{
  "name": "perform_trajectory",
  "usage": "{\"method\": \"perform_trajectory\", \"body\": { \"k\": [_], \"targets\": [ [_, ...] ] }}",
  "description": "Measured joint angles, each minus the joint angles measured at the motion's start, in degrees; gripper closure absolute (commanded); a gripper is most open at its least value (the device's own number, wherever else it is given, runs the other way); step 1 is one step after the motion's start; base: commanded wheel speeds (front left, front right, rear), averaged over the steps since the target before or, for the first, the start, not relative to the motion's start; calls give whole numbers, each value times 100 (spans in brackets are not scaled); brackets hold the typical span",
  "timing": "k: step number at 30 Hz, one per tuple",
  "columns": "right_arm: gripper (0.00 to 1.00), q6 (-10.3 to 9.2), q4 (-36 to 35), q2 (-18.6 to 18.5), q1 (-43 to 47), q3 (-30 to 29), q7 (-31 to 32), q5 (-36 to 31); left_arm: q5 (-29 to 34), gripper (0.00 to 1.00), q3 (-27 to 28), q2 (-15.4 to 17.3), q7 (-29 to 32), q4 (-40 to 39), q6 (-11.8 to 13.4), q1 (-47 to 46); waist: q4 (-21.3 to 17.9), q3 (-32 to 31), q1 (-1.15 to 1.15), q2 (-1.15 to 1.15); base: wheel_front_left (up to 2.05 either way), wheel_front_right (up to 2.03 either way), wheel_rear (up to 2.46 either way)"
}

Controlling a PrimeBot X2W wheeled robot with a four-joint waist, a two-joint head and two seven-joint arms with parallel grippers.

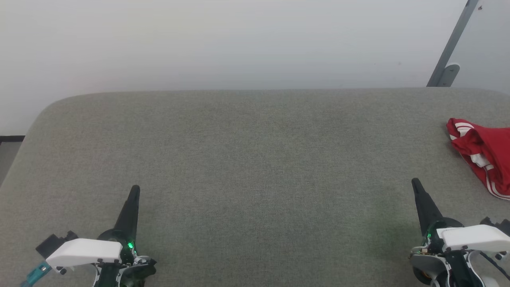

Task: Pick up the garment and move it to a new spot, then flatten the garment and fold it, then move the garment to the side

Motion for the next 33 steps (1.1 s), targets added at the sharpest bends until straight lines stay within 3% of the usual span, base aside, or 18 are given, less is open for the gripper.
{"method": "perform_trajectory", "body": {
  "k": [17, 33],
  "targets": [
    [100, 0, -3, 34, -69, -10, 167, 653, -558, 100, -25, -77, 159, 71, -1, -119, 19, -20, 0, 0, 0, 0, 0],
    [100, 0, -3, 34, -74, -10, 170, 654, -557, 100, -27, -79, 159, 73, -1, -120, 19, -20, 0, 0, 0, 0, 0]
  ]
}}
